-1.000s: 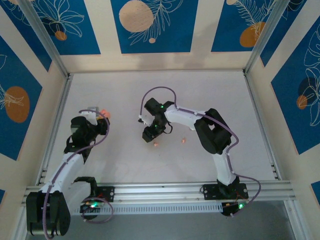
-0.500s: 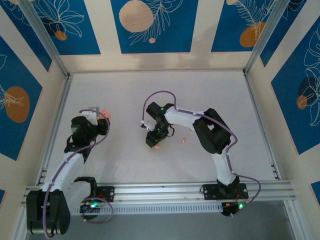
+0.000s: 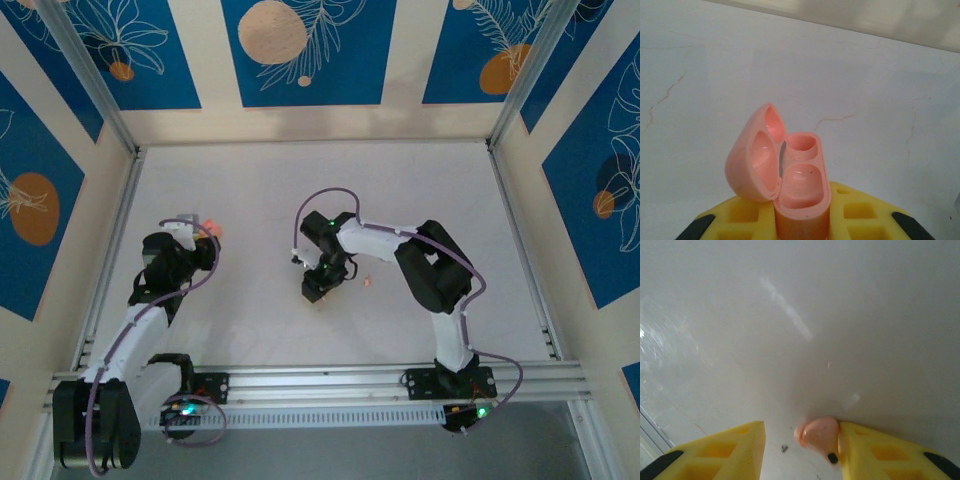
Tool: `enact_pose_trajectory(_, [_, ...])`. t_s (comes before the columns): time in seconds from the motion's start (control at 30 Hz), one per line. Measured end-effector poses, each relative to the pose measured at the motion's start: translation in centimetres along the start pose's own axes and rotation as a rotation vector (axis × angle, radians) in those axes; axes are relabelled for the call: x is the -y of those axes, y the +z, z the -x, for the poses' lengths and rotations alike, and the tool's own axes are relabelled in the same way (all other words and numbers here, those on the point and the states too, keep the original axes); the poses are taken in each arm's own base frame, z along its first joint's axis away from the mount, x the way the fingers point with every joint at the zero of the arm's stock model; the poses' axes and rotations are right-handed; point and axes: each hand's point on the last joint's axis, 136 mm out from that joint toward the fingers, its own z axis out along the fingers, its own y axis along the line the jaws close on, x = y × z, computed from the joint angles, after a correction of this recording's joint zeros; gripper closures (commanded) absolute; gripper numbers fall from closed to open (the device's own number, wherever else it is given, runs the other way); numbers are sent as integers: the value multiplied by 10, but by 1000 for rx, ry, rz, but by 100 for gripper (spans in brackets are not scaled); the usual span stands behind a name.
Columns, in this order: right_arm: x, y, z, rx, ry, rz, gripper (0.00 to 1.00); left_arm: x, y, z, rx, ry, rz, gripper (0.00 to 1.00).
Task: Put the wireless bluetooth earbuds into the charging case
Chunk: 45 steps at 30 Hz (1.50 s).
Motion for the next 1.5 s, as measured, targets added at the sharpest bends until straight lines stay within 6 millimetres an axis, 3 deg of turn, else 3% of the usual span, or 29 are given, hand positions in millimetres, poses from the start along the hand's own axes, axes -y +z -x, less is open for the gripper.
enact_pose_trajectory(0.2, [1, -12, -10, -16, 37, -37, 56, 1, 2, -2, -9, -2, -12, 79])
enact_pose_trajectory(0.43, [4, -42, 9, 30, 118, -140, 57, 2, 2, -2, -8, -1, -16, 79])
enact_pose_trajectory(0.53, [1, -45, 8, 21, 116, -192, 57, 2, 2, -2, -8, -2, -16, 79])
enact_pose_trajectory(0.8, [-3, -26, 2, -61, 73, -285, 51, 2, 2, -2, -8, -2, -17, 79])
enact_pose_trajectory(1.17, [7, -7, 1, -108, 64, -332, 54, 2, 2, -2, -8, -2, -17, 79])
enact_pose_trajectory(1.5, [2, -1, 0, -121, 45, -340, 57, 2, 2, -2, -8, -2, -17, 79])
